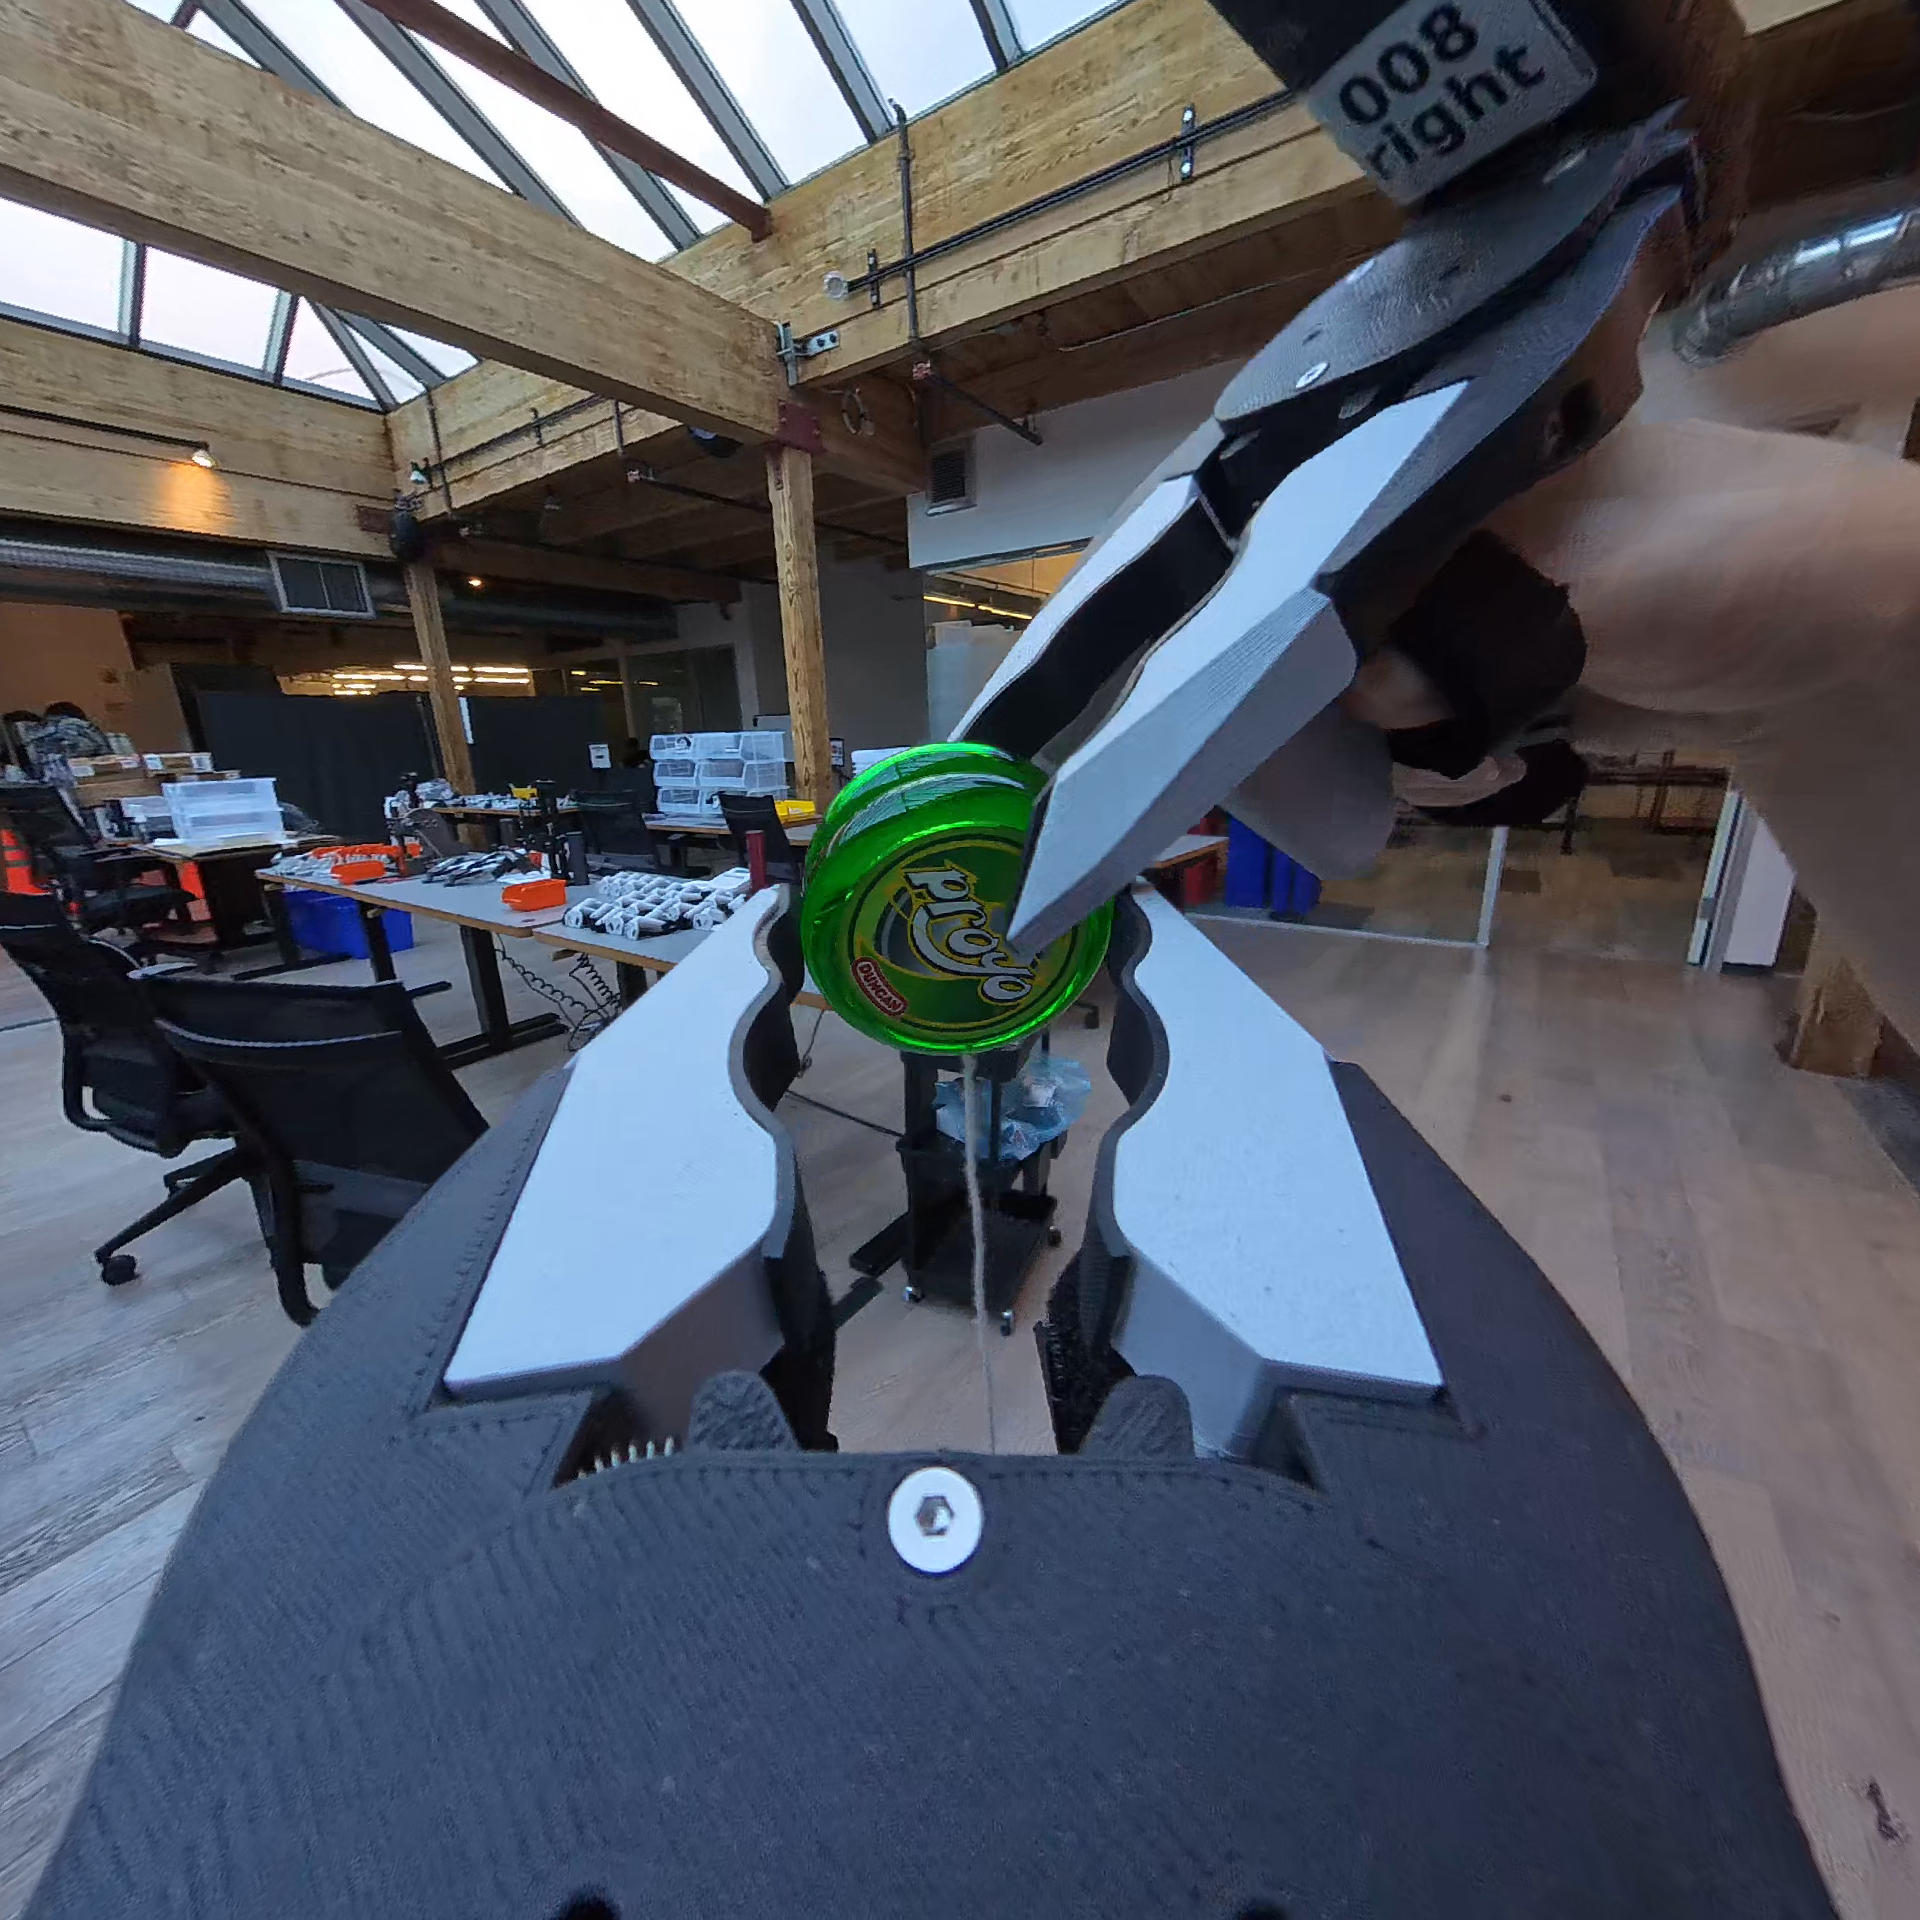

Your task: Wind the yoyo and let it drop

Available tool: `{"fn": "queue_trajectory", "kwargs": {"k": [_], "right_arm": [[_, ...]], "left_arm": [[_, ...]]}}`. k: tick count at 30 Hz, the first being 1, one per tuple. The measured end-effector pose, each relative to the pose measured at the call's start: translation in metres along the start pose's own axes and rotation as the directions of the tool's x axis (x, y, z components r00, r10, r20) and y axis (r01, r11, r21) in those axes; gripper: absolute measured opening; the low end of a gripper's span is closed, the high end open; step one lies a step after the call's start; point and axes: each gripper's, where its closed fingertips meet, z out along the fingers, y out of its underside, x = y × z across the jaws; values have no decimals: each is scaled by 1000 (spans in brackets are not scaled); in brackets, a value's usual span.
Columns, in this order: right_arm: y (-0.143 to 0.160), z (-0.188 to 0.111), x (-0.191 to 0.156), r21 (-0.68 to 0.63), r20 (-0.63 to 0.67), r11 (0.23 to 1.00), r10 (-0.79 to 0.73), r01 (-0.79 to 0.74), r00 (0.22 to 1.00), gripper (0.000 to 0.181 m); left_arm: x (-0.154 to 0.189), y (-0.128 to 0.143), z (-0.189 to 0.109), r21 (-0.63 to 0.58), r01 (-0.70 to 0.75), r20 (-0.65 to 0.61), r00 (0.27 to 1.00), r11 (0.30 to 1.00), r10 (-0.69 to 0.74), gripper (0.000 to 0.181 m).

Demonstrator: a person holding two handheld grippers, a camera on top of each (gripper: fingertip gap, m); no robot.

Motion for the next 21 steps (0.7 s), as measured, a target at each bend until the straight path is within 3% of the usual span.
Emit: {"fn": "queue_trajectory", "kwargs": {"k": [3,6,10,12,16,20,21], "right_arm": [[5,8,8,-113,-112,989,-111,98,988,37],[6,6,15,-186,-144,966,-209,181,967,28],[-1,-15,27,-244,-141,864,-480,440,866,27],[0,-29,19,-230,-38,830,-530,508,847,28],[-15,-58,10,-147,174,915,-350,376,921,27],[-18,-81,10,-148,293,896,-365,419,883,27],[-16,-85,11,-156,303,878,-394,453,868,27]], "left_arm": [[-1,2,5,-8,-34,58,998,999,35,58],[-2,4,10,-8,-34,85,996,999,34,58],[3,2,6,13,114,-53,992,993,-113,60],[3,1,1,8,187,-159,970,982,-184,63],[13,-1,7,-47,324,-358,878,945,-319,72],[50,29,27,-266,355,-517,732,896,-443,62],[62,39,28,-332,360,-556,672,872,-489,50]]}}
